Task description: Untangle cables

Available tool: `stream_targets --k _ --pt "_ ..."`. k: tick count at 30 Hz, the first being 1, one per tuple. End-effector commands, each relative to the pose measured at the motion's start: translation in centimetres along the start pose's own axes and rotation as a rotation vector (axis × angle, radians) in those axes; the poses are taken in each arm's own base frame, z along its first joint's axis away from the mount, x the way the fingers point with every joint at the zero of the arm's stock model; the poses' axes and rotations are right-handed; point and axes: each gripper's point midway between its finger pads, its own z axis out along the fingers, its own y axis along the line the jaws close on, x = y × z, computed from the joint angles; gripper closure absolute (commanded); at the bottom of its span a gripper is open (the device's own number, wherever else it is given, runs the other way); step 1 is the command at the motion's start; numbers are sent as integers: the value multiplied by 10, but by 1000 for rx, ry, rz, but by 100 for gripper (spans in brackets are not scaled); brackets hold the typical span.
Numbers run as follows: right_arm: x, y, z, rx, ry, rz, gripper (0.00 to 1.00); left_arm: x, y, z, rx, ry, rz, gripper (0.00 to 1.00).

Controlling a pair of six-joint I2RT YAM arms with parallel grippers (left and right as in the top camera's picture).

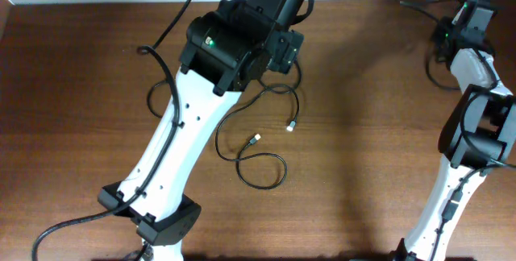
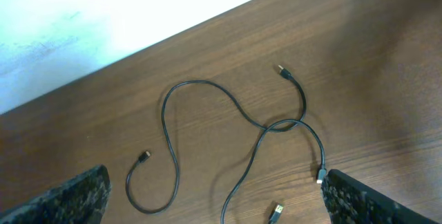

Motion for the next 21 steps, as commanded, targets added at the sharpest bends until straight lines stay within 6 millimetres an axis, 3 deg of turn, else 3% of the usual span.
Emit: stream_targets --k 1,3,5,6,7,9,10,11,13,18,19,20,21 --pt "-5 -5 -6 6 -5 2 1 -1 5 2 -18 0 -5 1" --pt "-37 0 -24 -5 -66 0 1 -1 5 2 -19 -1 -5 1" --pt "-110 14 -80 -56 -178 -39 1 -1 5 2 -19 -1 -5 1" --pt "-133 23 -109 -83 -188 -45 1 -1 5 2 -19 -1 -6 1" --pt "-159 42 -154 -117 -191 -61 1 -1 5 2 -18 -1 -6 1" --pt "-179 76 -226 -147 -184 -175 1 -1 5 2 -18 -1 -6 1" --pt "-180 84 -245 -157 -172 -192 1 -1 5 2 -19 -1 -6 1" --pt "-164 91 -257 -168 -96 -227 1 -1 5 2 -18 -1 -6 1" --pt "-119 103 -254 -229 68 -277 0 -1 5 2 -19 -1 -5 1" --pt "-29 182 -298 -530 334 -519 3 -1 9 2 -32 -1 -9 1" --pt "-15 202 -310 -565 362 -557 3 -2 34 1 -158 -17 -121 1" --pt "-8 210 -316 -580 376 -574 3 -2 54 0 -241 -27 -193 1" --pt "11 227 -329 -612 421 -613 3 0 87 -3 -344 -42 -292 1"
